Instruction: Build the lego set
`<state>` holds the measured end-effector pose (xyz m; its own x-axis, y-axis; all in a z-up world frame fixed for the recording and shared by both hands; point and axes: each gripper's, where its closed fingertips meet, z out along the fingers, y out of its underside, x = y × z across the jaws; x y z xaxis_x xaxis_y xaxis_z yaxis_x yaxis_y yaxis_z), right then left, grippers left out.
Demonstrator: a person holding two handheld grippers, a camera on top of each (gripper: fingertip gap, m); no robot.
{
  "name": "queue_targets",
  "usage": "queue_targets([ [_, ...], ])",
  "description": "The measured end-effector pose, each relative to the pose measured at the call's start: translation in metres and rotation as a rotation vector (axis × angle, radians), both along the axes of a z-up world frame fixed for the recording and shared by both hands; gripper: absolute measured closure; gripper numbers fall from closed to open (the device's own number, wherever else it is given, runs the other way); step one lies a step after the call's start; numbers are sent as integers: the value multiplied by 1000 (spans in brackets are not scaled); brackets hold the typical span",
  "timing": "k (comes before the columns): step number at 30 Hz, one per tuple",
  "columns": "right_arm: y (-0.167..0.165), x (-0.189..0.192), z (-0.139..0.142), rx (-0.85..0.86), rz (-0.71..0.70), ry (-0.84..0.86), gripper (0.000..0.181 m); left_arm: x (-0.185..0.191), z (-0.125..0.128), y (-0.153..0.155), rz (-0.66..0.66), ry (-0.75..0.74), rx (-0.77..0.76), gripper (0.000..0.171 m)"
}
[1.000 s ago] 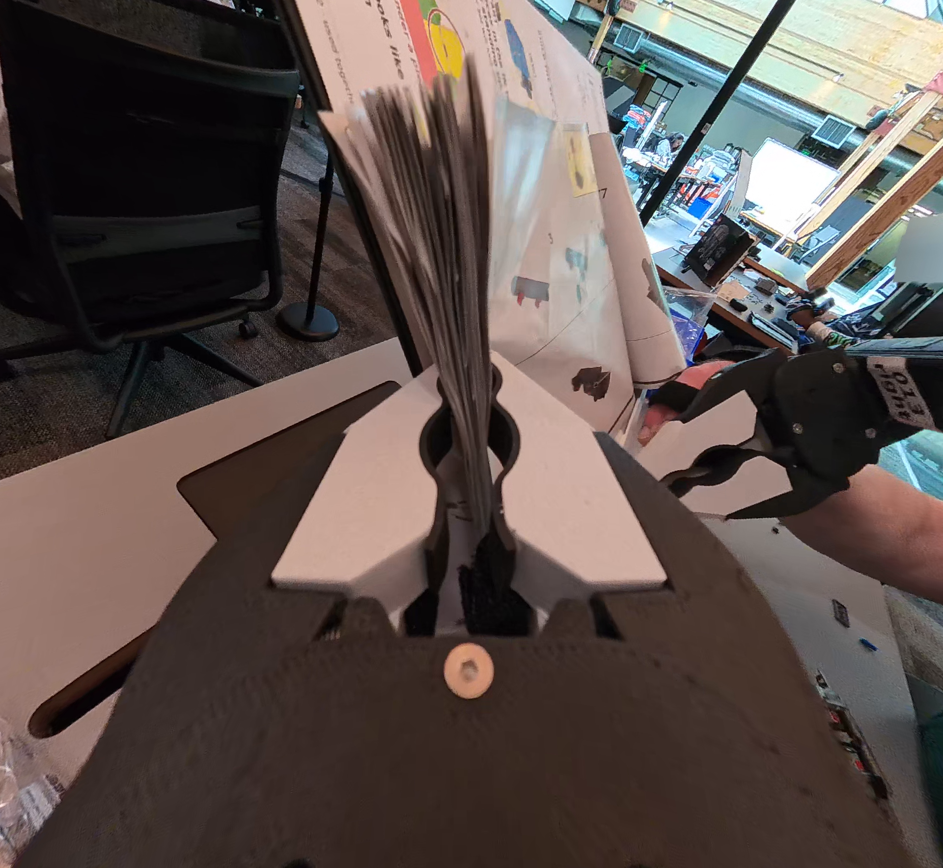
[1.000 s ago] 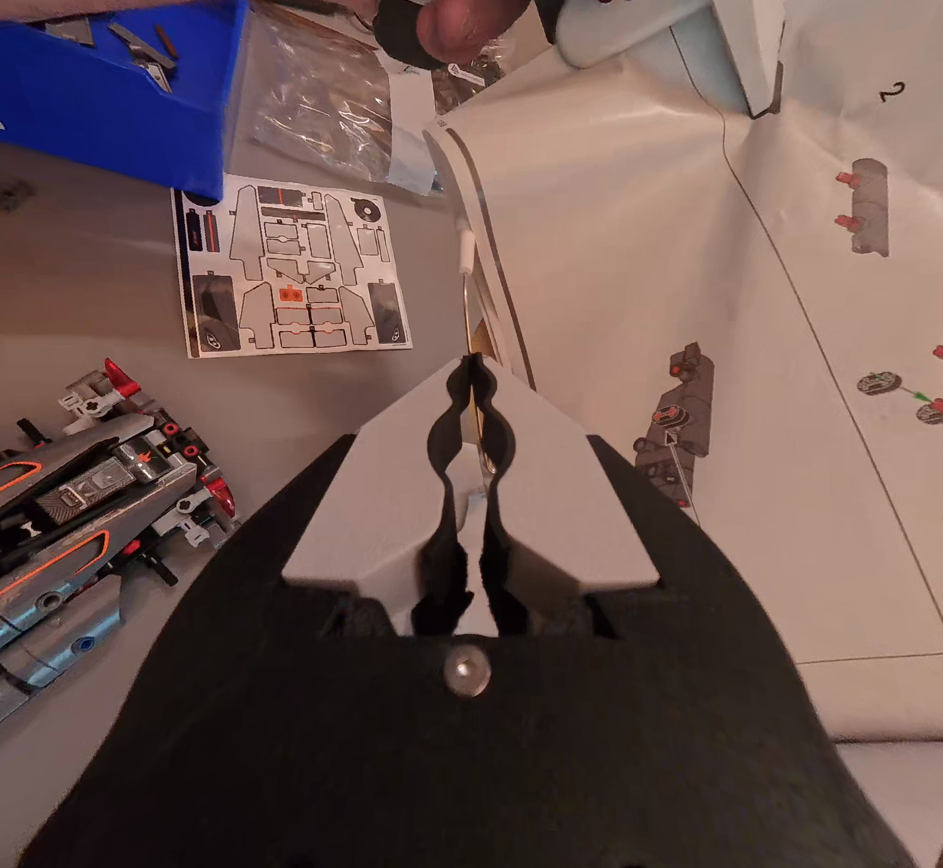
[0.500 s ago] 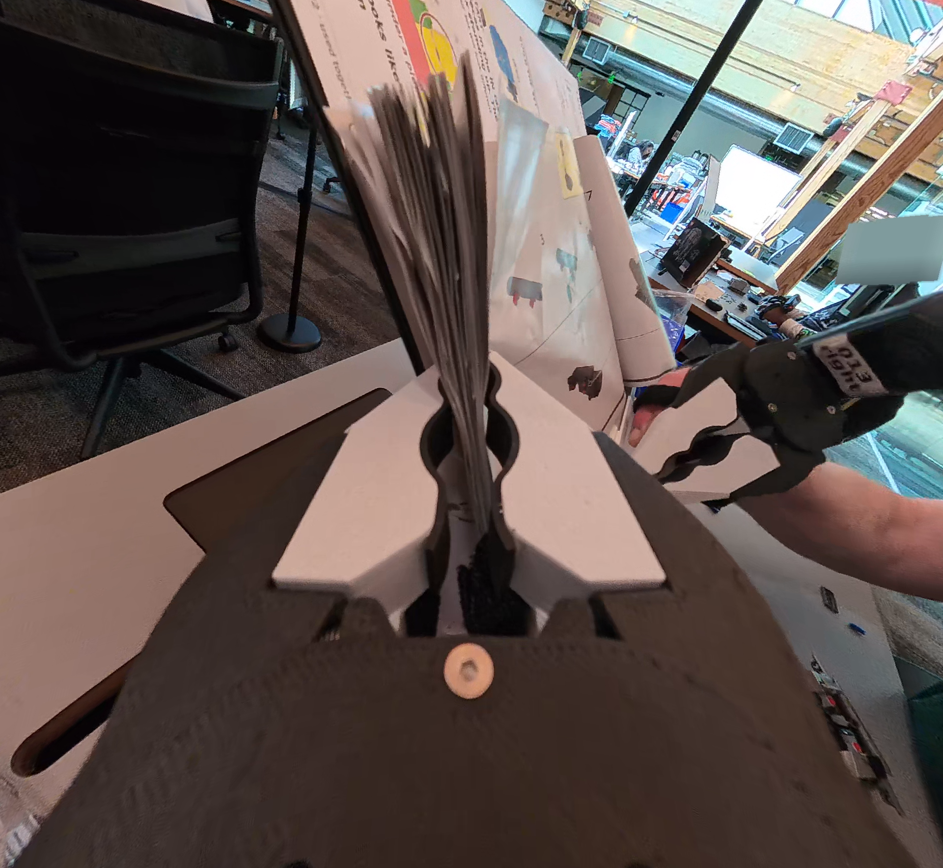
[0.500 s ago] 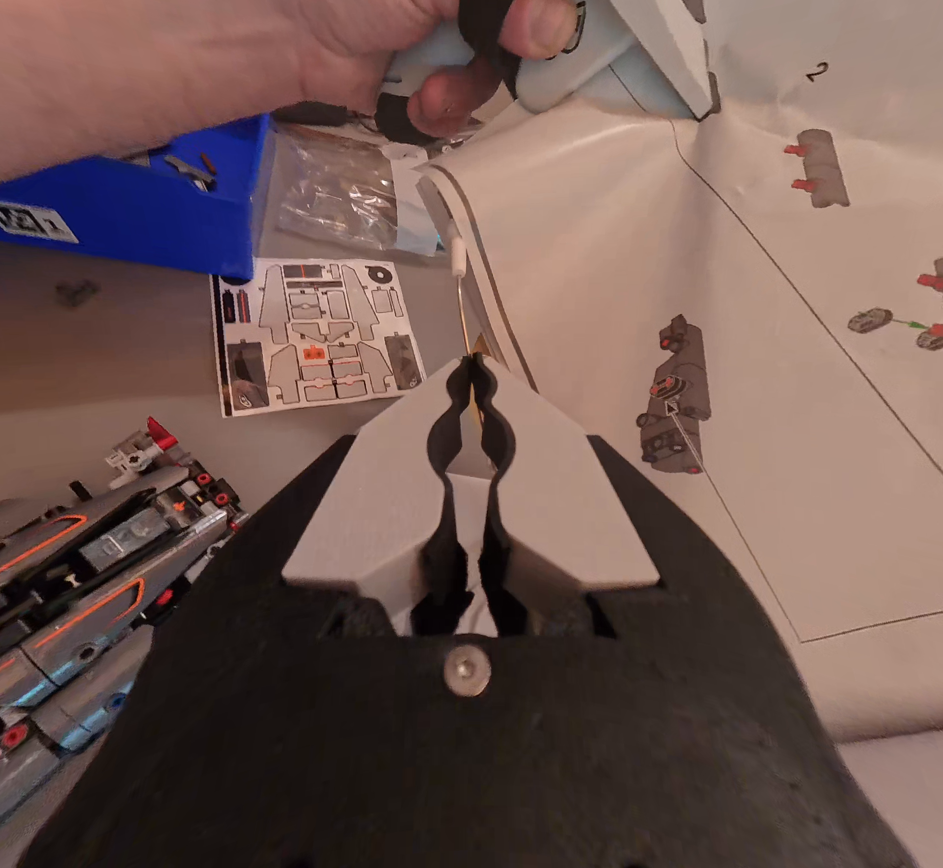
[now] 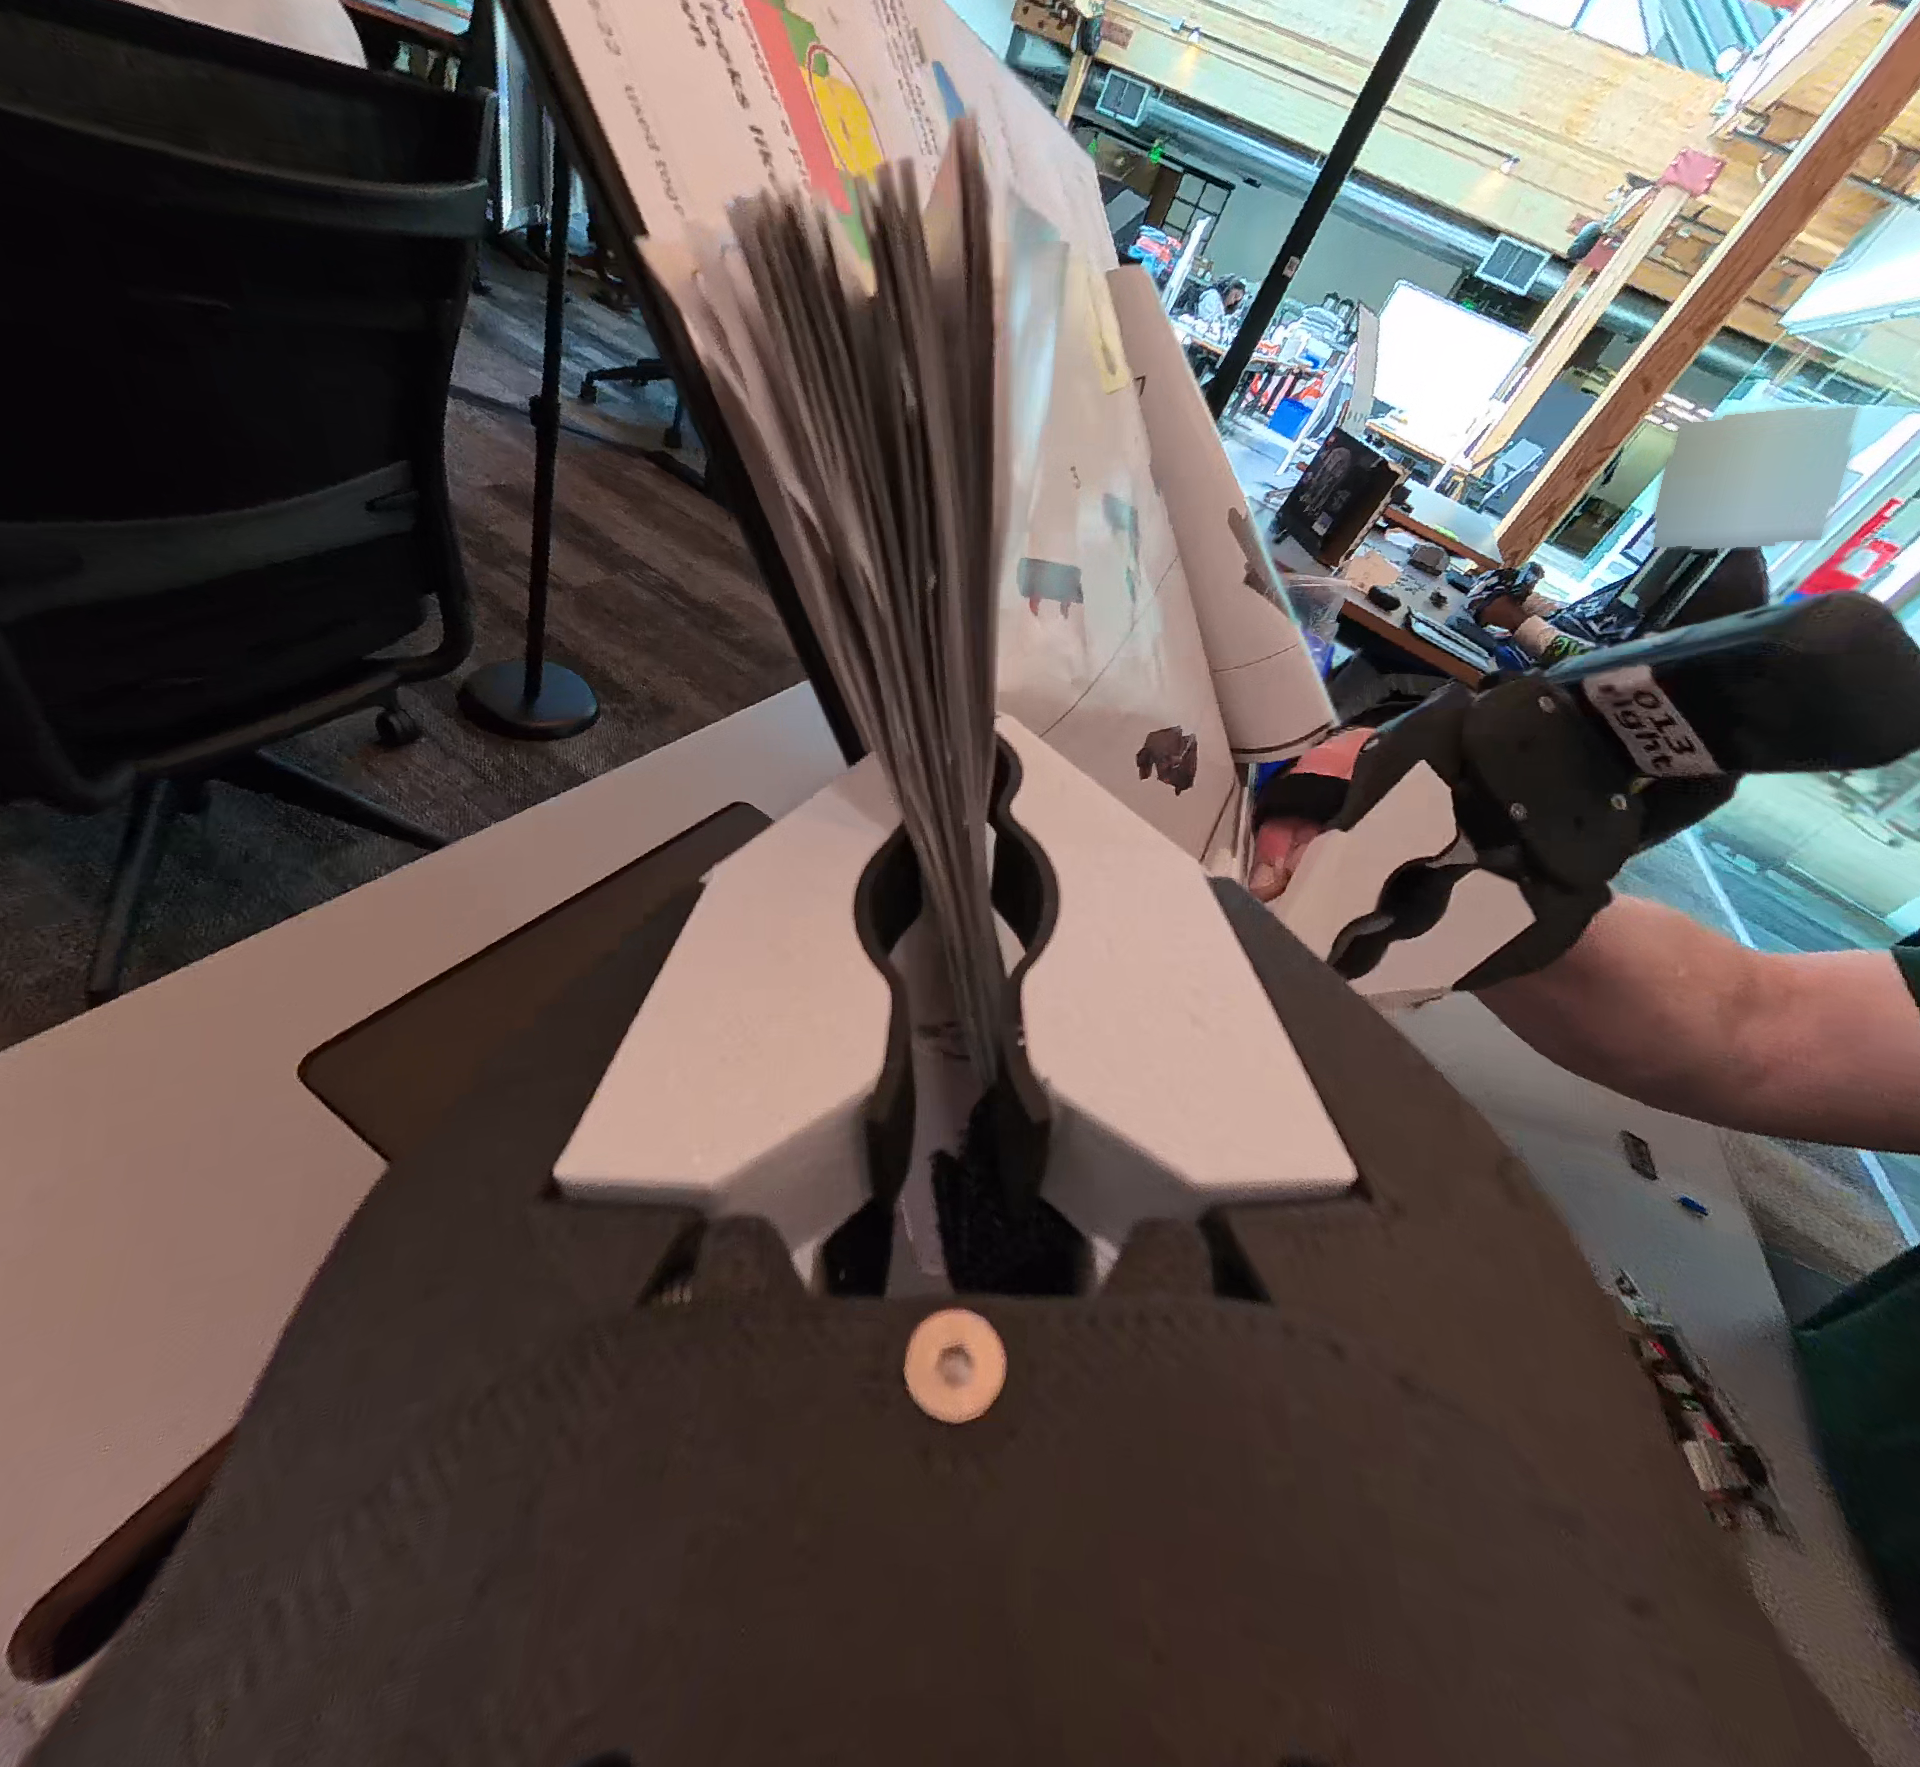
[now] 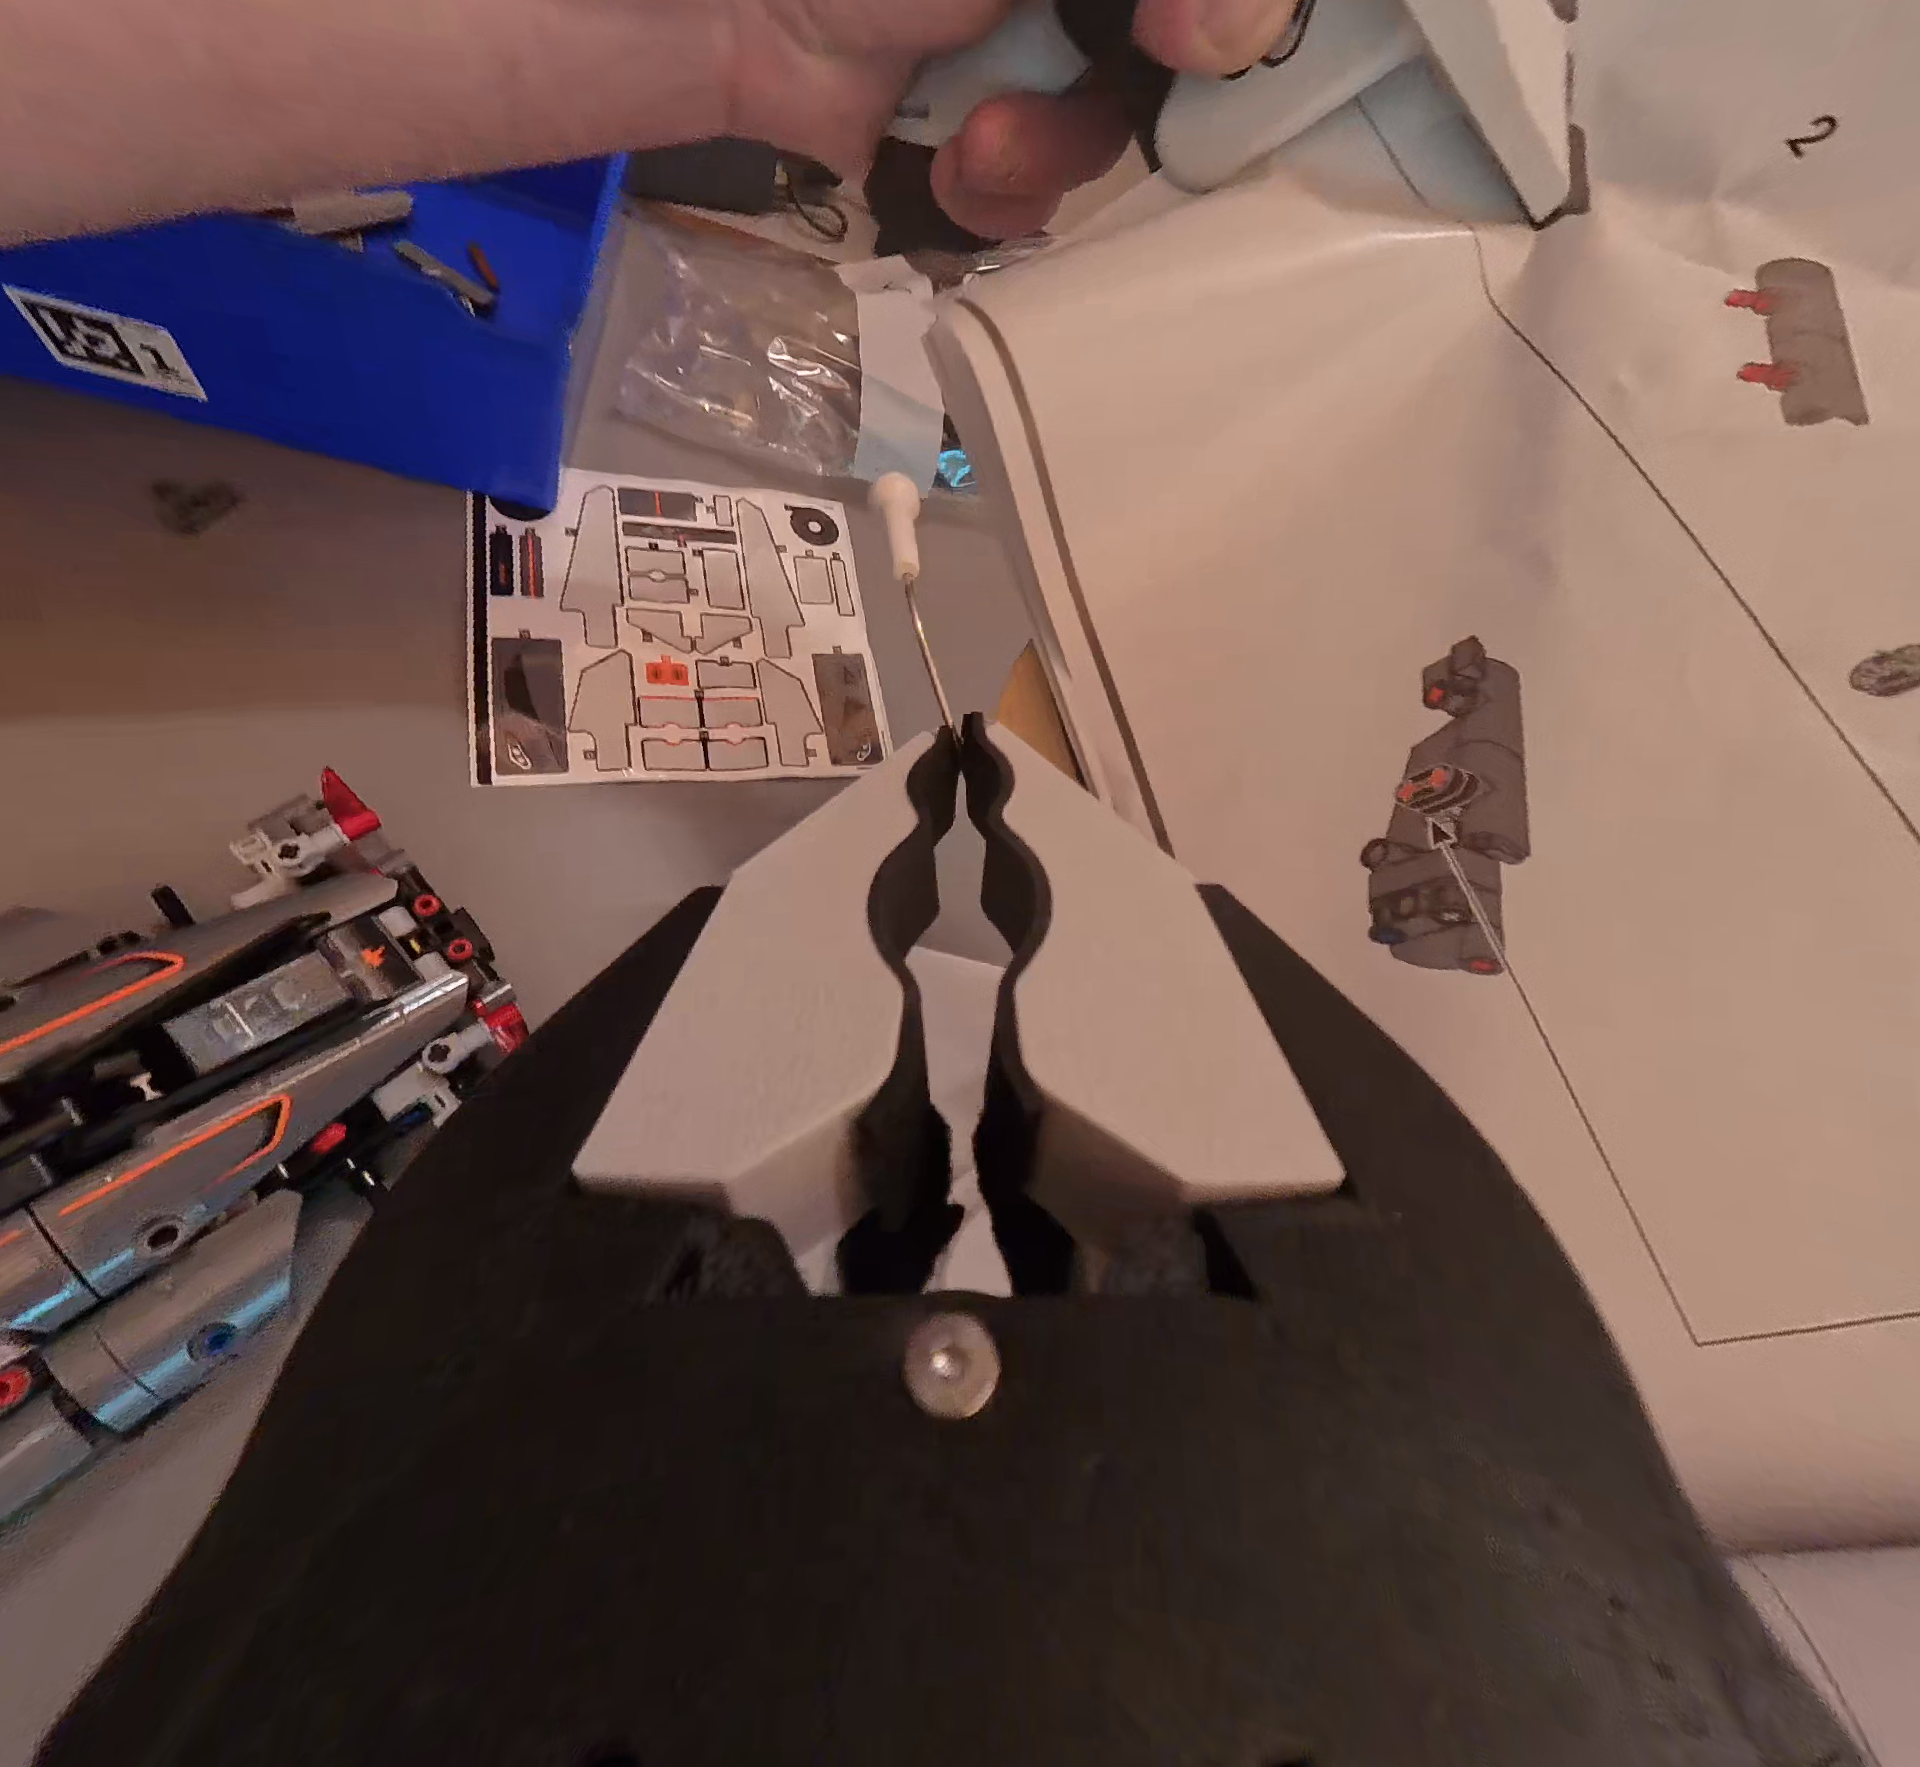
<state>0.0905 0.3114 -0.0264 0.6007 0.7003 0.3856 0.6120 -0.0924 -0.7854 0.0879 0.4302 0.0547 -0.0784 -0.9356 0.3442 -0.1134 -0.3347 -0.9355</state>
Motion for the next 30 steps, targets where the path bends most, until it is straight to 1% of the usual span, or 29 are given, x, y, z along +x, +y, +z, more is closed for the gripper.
queue_targets([
  [2, 1, 0, 3, -2, -10, 67, 181, -1, -1, 0, -13, -33, -9, 167],
  [4, 2, 1, 10, -25, -27, 186, 181, -1, -2, 1, -18, -44, -2, 167],
  [6, 8, 5, 15, -34, -92, 274, 181, 0, -2, 1, -23, -41, -1, 168],
  [9, 14, 11, 20, -21, -165, 318, 181, 0, -2, 1, -22, -30, 8, 168],
  [12, 14, 13, 22, -15, -171, 347, 181, 0, -2, 1, -16, -19, 11, 168],
  [15, 13, 11, 21, -10, -166, 326, 181, -1, -2, 1, -24, -19, 0, 168],
  [17, 14, 14, 21, -25, -192, 356, 181, 0, -2, 1, -27, -24, -9, 168],
  [19, 18, 16, 22, -13, -245, 352, 181, -1, -2, 2, -28, -29, -22, 168],
  [20, 18, 16, 22, -7, -243, 350, 181, -1, -2, 3, -30, -30, -27, 168],
  [23, 13, 11, 18, 7, -189, 271, 181, -1, -1, 0, -32, -16, -36, 168],
  [27, 9, 1, -3, 28, -116, -17, 181, -1, 2, 5, 17, -21, -38, 168],
  [28, 7, 0, -5, 38, -96, -46, 181, 0, 2, 5, 22, -27, -32, 168],
  [30, 1, 0, -1, 38, -59, -14, 181, 0, 2, 5, 27, -48, -16, 168],
])
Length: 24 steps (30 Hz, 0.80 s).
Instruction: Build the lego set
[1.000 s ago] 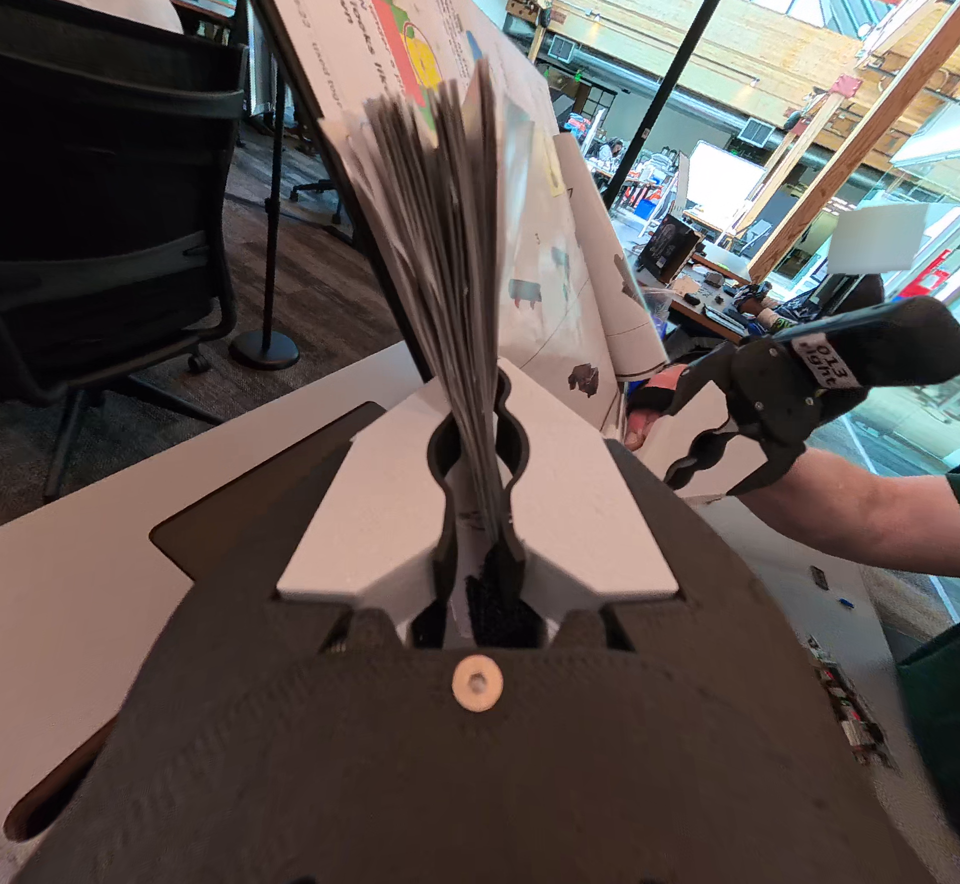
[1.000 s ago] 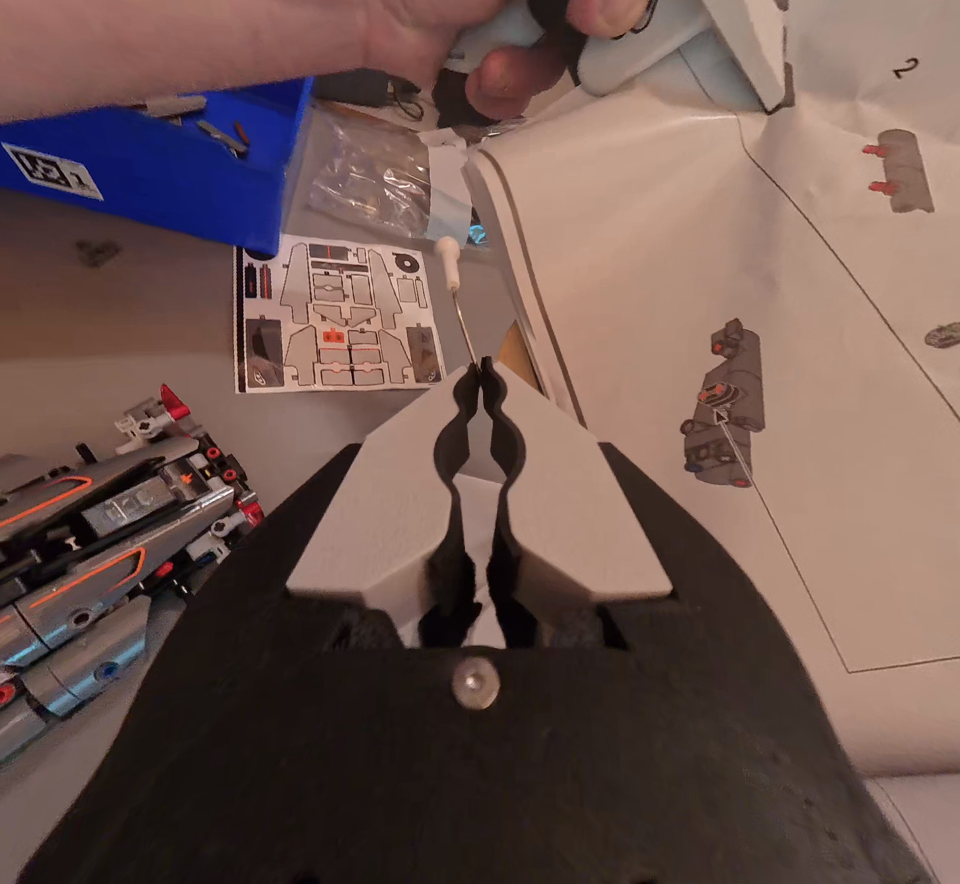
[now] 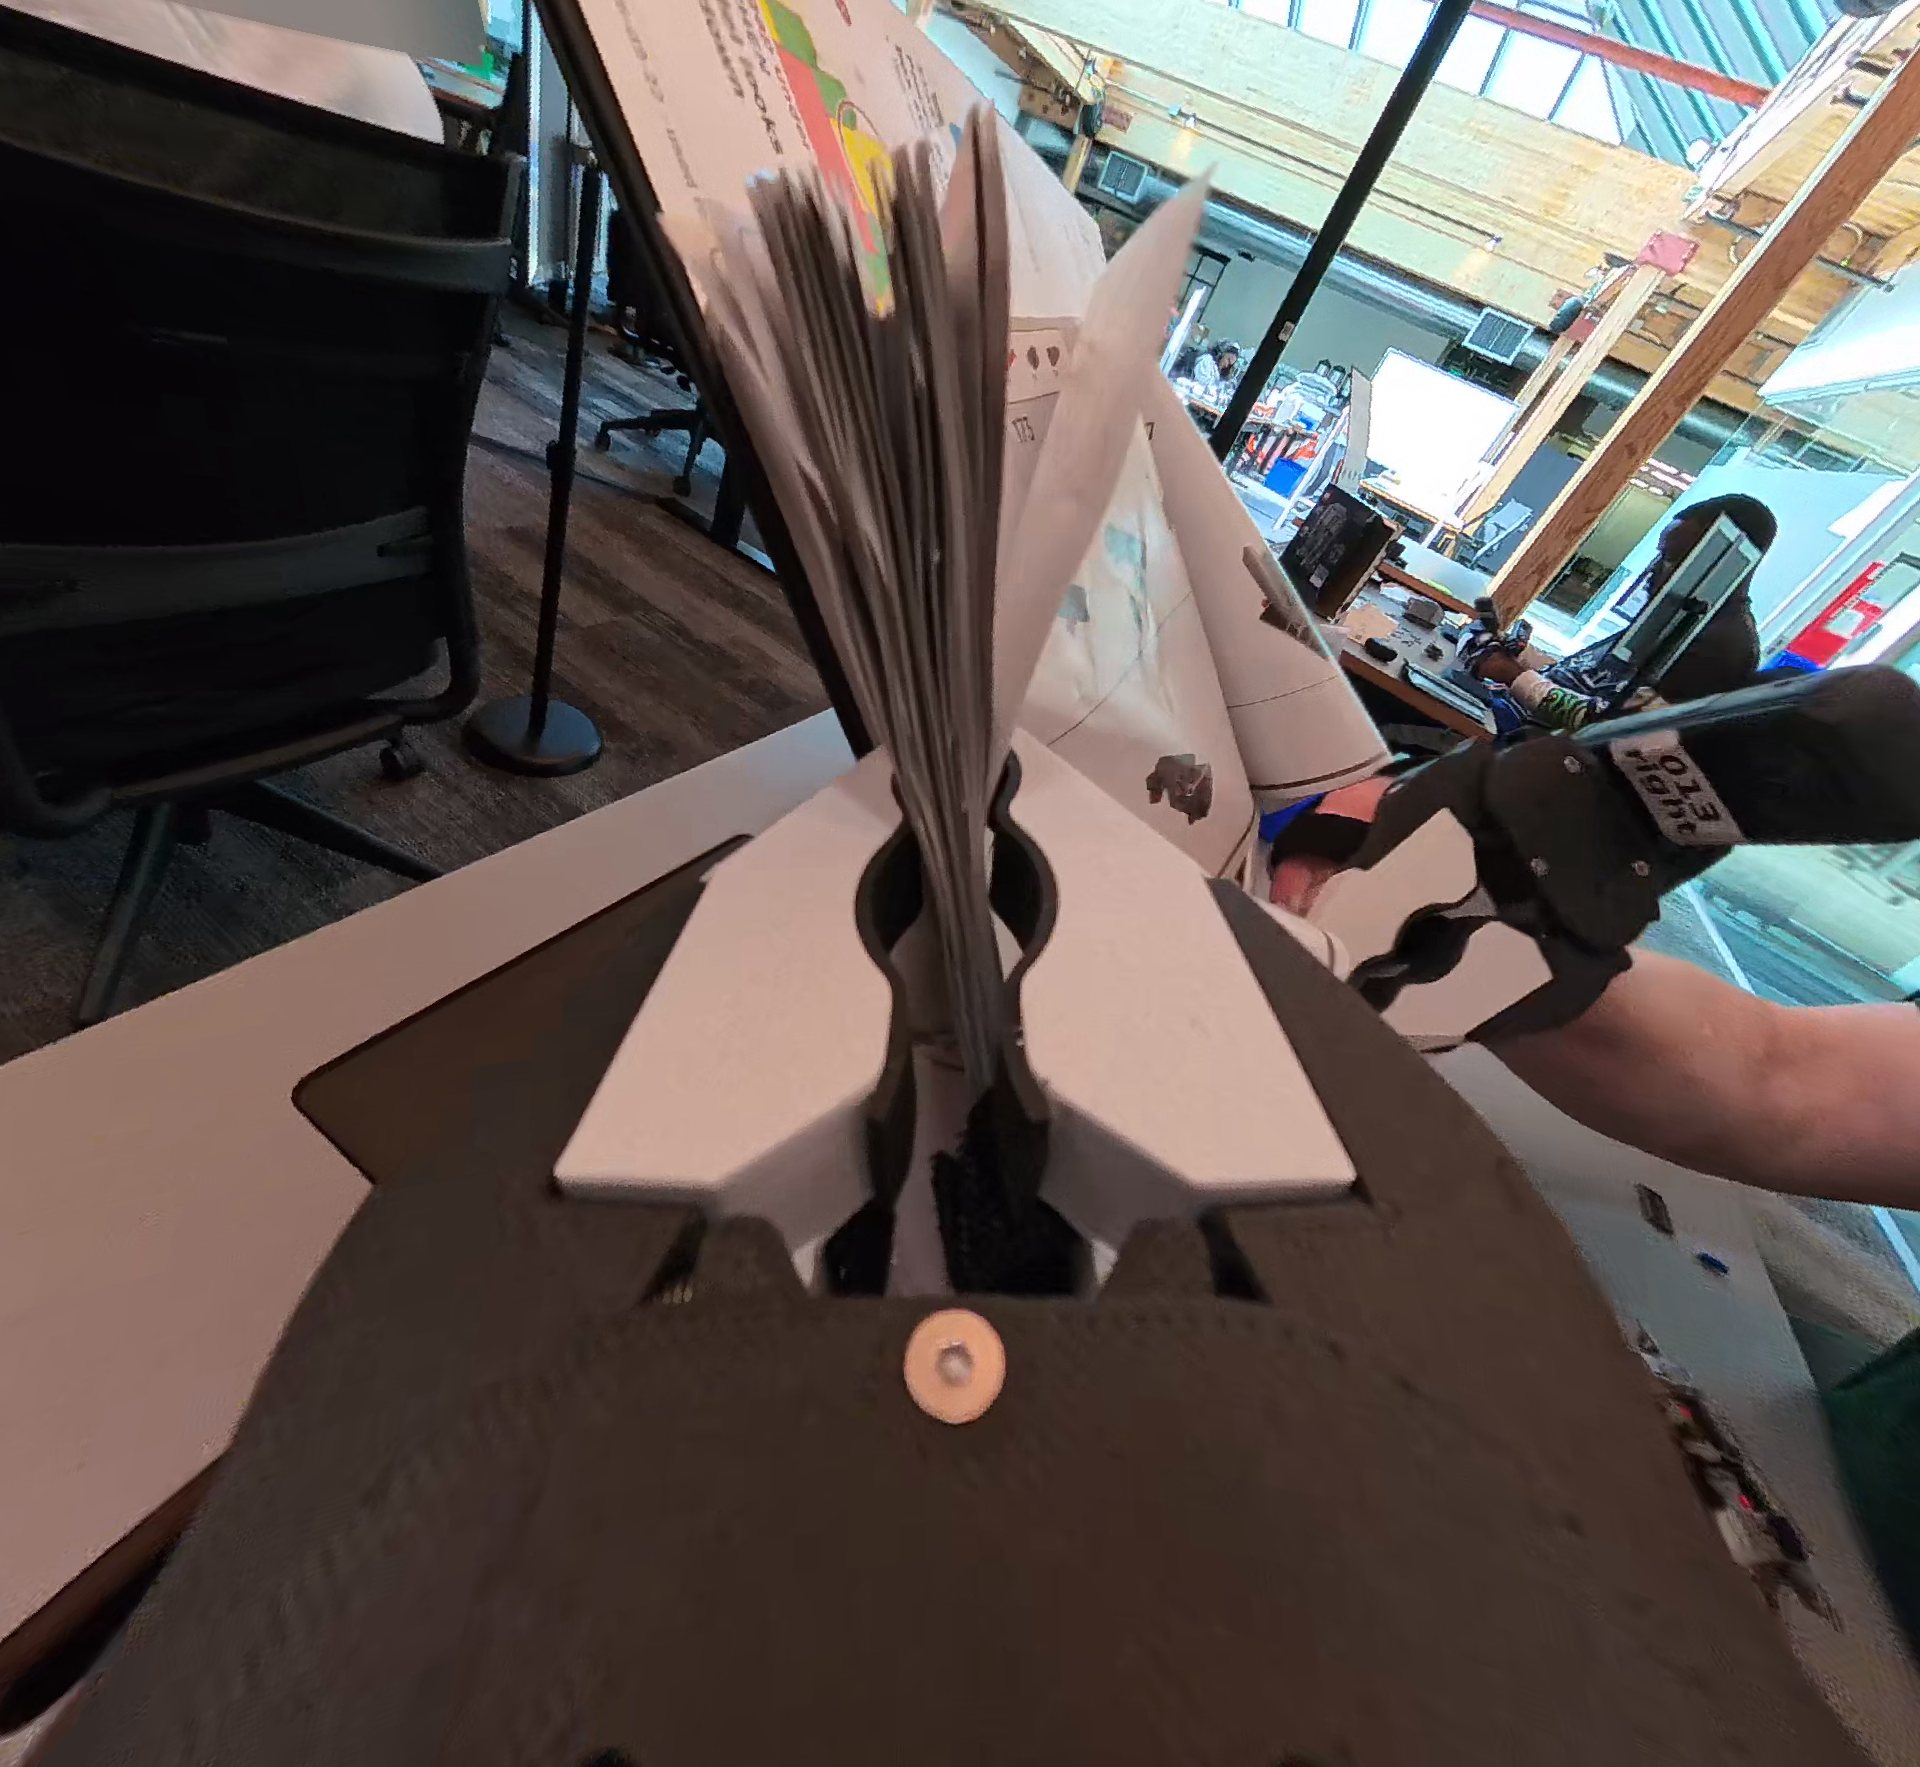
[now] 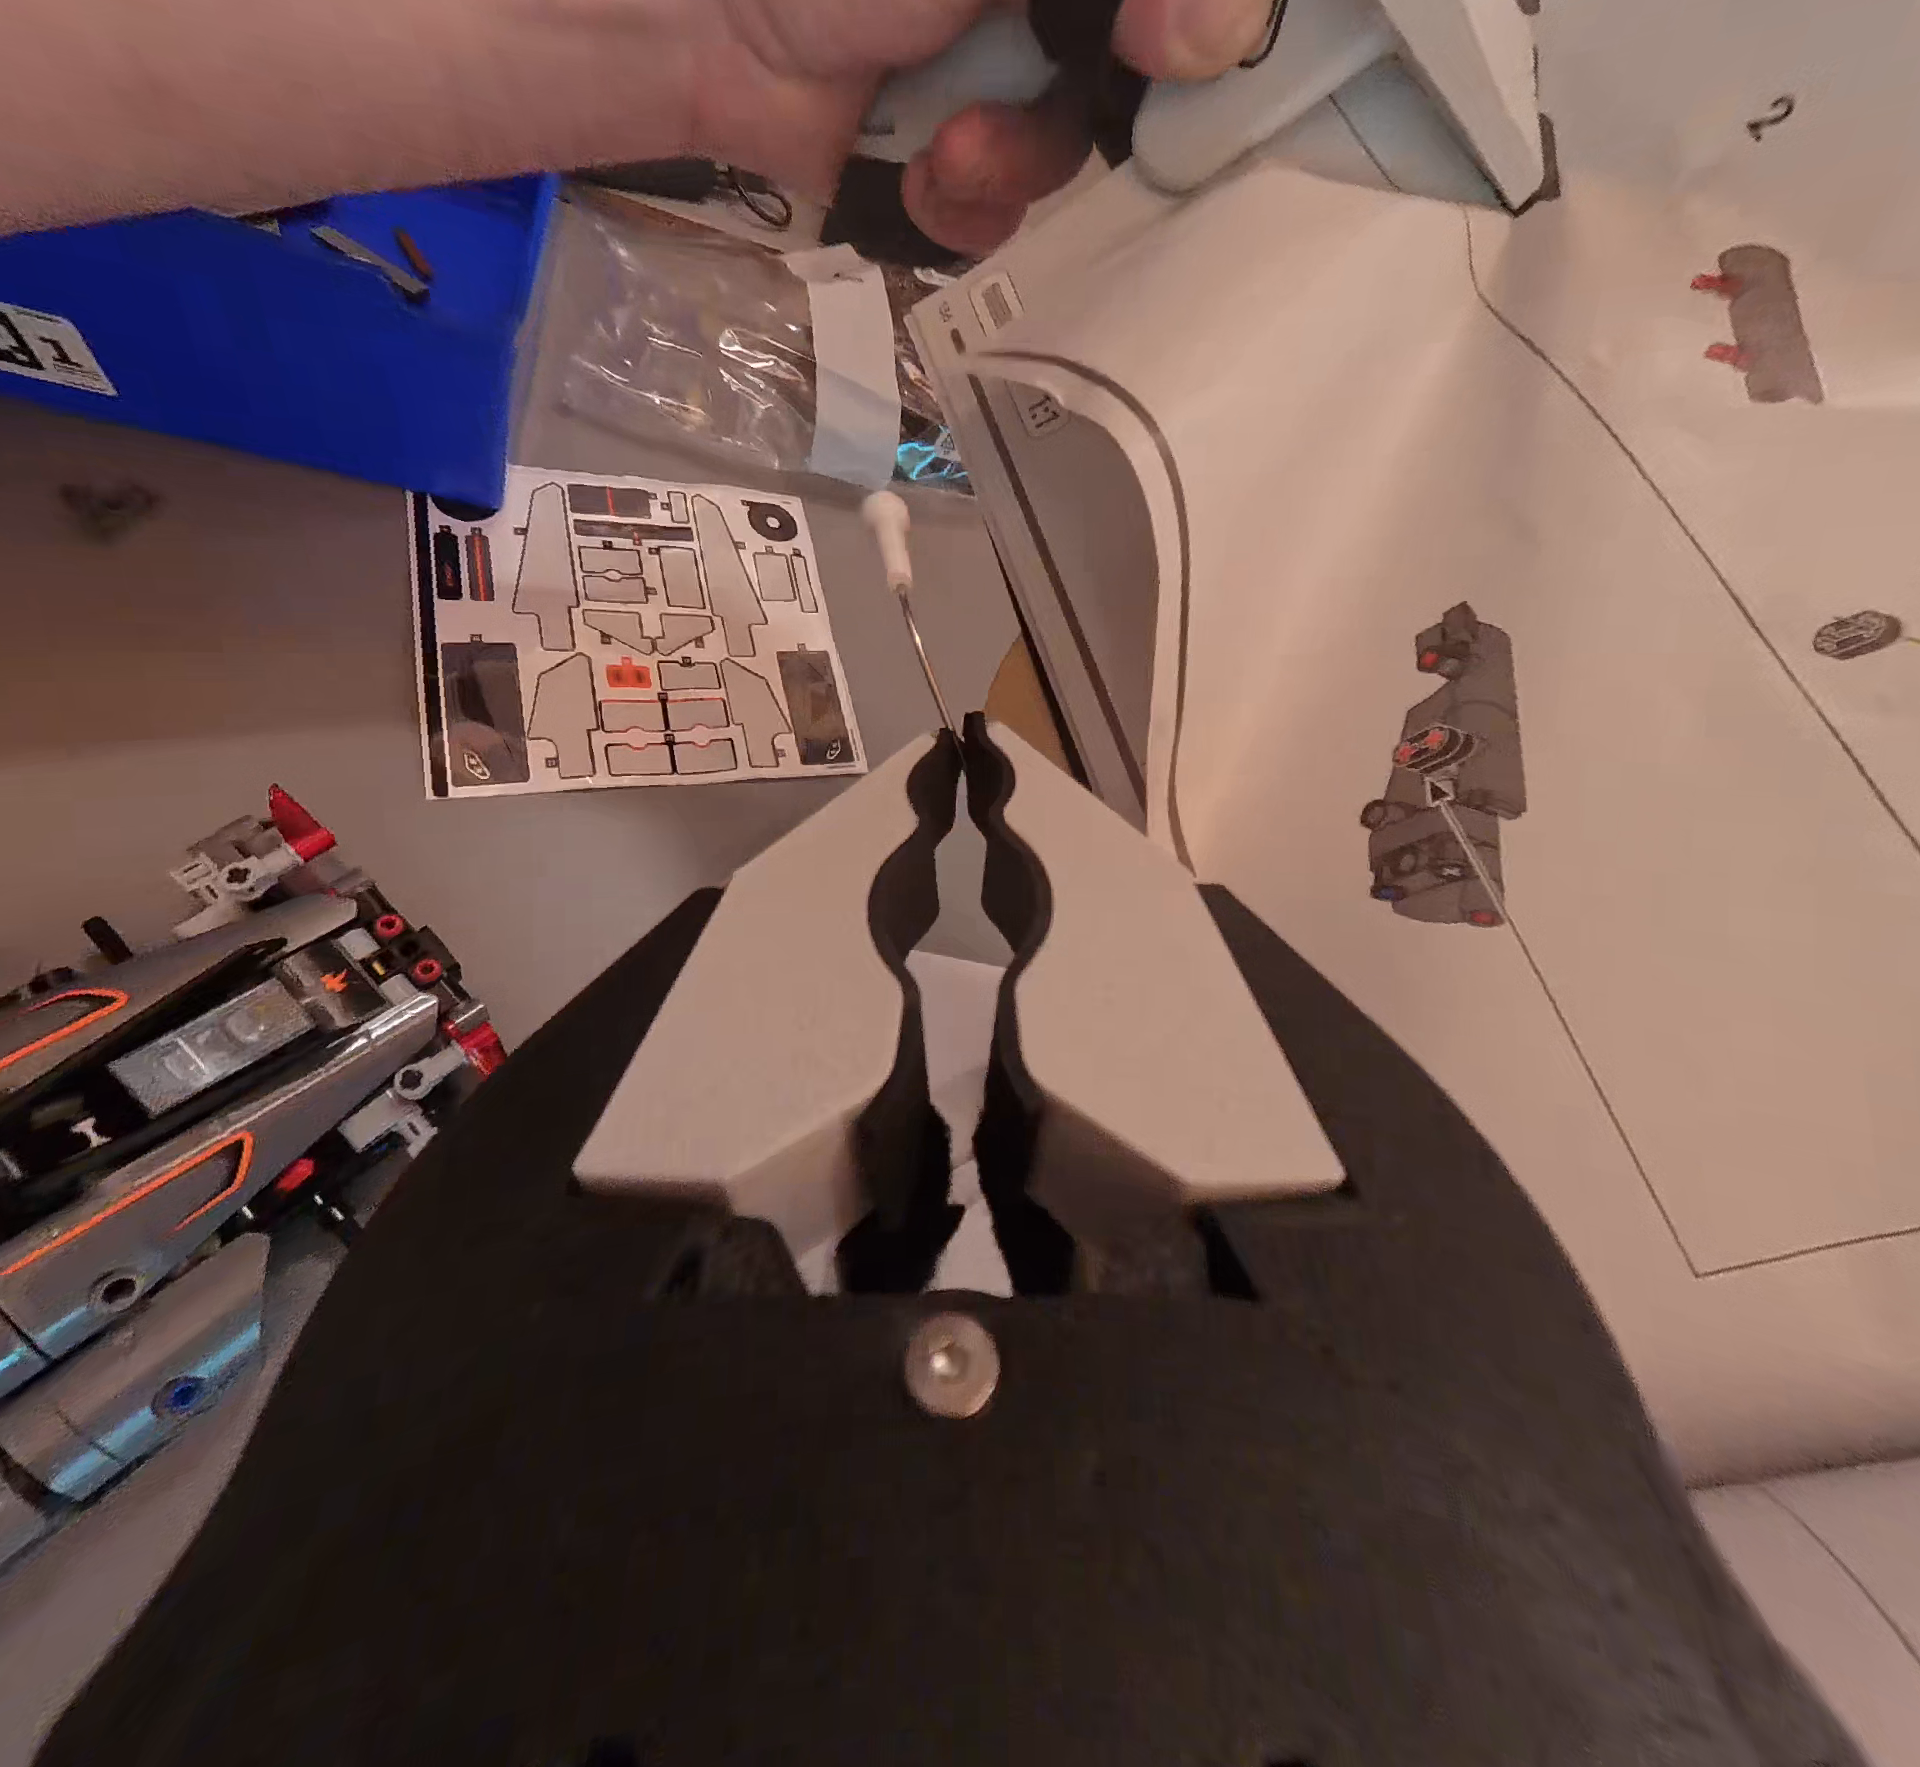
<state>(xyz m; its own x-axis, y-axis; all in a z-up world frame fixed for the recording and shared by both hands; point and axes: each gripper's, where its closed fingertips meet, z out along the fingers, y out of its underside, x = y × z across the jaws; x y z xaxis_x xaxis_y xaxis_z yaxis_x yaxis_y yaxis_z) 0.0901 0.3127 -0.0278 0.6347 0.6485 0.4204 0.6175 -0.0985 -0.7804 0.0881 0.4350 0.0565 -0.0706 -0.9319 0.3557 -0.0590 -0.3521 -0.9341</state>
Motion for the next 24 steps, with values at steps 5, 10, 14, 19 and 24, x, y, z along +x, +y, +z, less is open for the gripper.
queue_targets([
  [5, -2, 0, 6, 7, -1, 84, 181, -1, -1, -1, -4, -64, -2, 166],
  [10, 5, 2, 7, -9, -48, 140, 181, -12, 10, -12, -88, -93, -46, 133],
  [14, 6, 3, 8, -28, -54, 168, 181, -22, -2, -14, -20, 45, -23, 87],
  [19, 6, 3, 8, -35, -51, 179, 181, -40, -21, -40, -40, 163, -71, 86],
  [24, 7, 3, 8, -34, -53, 171, 181, -39, -66, -50, 12, 367, -118, 119],
])
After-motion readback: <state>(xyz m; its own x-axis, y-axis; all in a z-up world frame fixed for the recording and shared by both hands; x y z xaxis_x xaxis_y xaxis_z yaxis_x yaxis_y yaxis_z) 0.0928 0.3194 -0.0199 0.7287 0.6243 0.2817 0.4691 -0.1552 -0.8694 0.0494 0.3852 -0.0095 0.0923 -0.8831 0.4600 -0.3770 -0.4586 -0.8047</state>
